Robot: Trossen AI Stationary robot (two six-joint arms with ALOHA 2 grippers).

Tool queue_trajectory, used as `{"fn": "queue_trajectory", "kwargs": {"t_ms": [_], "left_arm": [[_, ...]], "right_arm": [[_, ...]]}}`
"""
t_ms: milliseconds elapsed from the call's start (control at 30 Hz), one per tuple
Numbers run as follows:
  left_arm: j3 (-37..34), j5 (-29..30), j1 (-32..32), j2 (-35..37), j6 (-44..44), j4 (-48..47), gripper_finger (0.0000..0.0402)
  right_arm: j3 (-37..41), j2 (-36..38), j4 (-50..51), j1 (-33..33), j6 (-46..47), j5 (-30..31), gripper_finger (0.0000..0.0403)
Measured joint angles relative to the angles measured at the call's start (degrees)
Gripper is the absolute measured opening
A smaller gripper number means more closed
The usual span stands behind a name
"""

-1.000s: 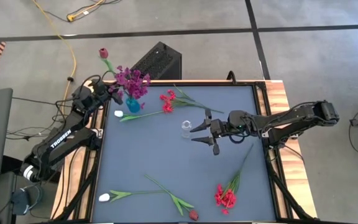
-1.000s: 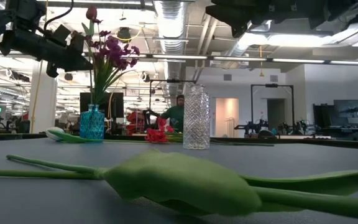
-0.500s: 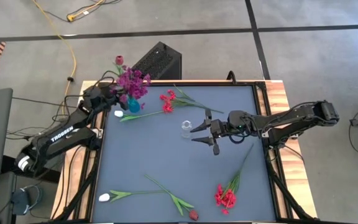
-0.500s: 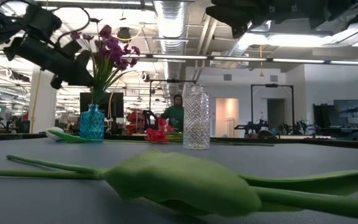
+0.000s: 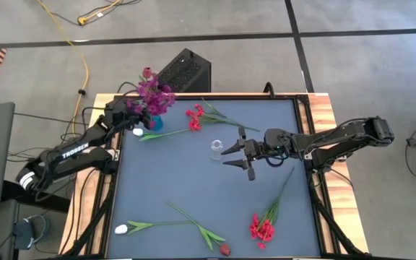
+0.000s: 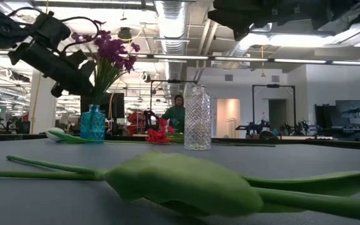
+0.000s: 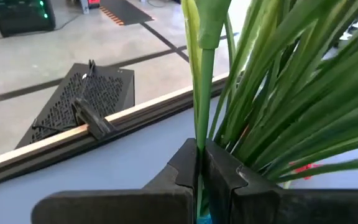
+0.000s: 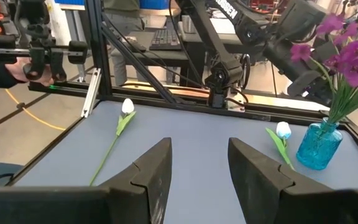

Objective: Sort flowers into vase by color
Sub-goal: Put the top dark red tulip into the blue vase

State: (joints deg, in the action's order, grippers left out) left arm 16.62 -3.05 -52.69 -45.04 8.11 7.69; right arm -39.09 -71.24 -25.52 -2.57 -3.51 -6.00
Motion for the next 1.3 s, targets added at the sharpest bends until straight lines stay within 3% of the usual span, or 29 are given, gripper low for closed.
{"fn": "queue_trajectory", "kwargs": {"t_ms": [467, 700, 933, 1300], "left_arm": [[0.09, -0.12, 0.0, 1.27, 2.1, -5.0, 0.0003], [1.28, -1.64, 0.0, 1.23, 0.93, -7.37, 0.007], [8.11, -0.75, 0.0, 2.87, -2.96, -22.66, 0.0146], [15.25, 2.0, 0.0, 4.93, -9.49, -34.03, 0.0159]], "right_arm": [[0.0, 0.0, 0.46, -0.04, -0.69, -0.02, 0.0182], [0.0, 0.0, 1.55, -0.02, 0.48, -0.02, 0.0182], [0.0, 0.0, 1.72, -0.02, 1.57, -0.02, 0.0182], [0.0, 0.0, 1.9, -0.02, 1.86, -0.04, 0.0182]]}}
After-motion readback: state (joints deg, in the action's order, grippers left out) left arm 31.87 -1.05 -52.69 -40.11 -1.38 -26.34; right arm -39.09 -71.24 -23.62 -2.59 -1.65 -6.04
